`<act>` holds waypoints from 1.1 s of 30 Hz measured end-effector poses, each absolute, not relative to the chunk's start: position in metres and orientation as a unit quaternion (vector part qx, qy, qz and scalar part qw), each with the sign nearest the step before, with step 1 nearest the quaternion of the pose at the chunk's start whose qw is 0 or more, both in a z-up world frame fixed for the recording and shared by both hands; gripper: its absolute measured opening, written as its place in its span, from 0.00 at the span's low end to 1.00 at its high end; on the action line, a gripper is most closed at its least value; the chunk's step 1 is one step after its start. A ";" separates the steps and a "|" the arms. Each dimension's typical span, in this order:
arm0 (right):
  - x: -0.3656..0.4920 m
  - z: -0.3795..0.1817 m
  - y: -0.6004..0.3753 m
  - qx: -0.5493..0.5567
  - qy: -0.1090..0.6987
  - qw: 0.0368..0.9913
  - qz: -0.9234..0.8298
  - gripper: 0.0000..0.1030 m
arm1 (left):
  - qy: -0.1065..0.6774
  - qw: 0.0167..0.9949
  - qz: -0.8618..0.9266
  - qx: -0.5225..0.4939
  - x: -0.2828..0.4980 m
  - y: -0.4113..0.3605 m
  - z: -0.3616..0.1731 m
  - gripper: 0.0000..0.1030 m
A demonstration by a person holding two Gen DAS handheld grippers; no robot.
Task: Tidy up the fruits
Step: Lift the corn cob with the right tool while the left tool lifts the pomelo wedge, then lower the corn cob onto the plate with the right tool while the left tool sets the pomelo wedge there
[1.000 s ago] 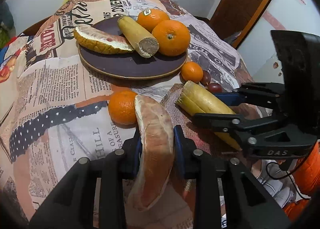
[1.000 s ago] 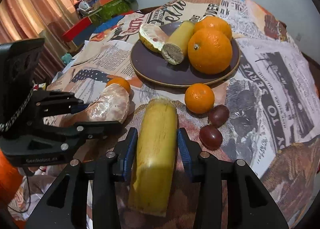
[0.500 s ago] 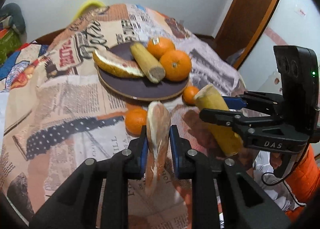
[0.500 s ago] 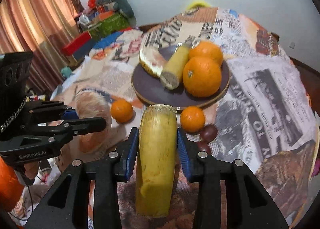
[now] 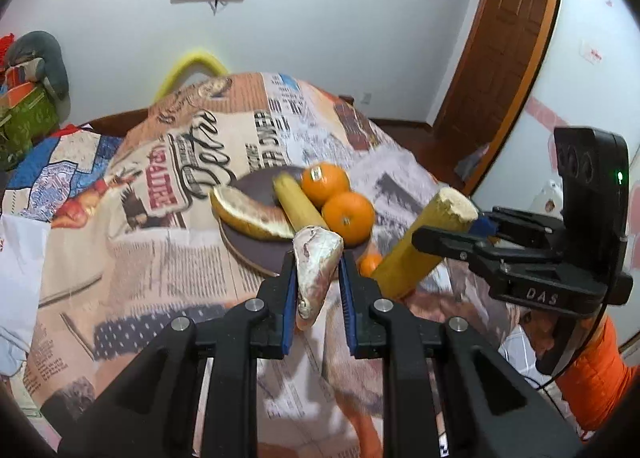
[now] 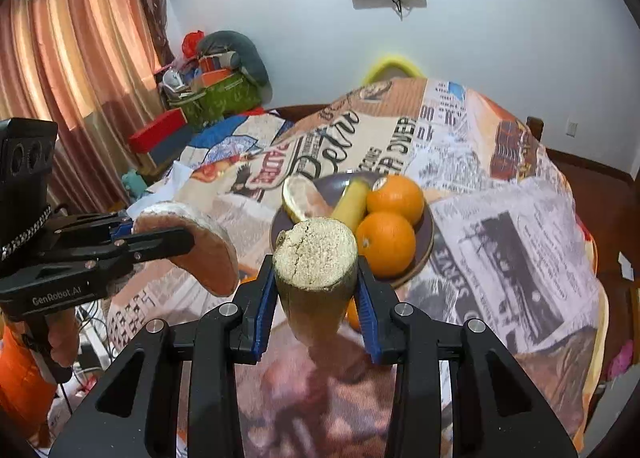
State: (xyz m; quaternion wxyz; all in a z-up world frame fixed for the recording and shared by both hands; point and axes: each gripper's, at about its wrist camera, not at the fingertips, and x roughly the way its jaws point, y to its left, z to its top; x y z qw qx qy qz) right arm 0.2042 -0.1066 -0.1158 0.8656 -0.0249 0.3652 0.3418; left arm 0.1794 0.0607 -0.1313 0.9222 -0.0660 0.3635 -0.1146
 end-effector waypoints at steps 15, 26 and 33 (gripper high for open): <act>0.231 -0.112 -0.084 -0.024 0.353 0.865 0.355 0.33 | 0.360 0.924 -0.093 -0.092 0.220 0.085 -0.139 0.19; 0.262 -0.134 -0.062 -0.037 0.382 0.848 0.366 0.33 | 0.381 0.915 -0.089 -0.101 0.244 0.096 -0.164 0.19; 0.287 -0.145 -0.045 -0.051 0.399 0.836 0.373 0.33 | 0.382 0.914 -0.091 -0.104 0.258 0.100 -0.170 0.19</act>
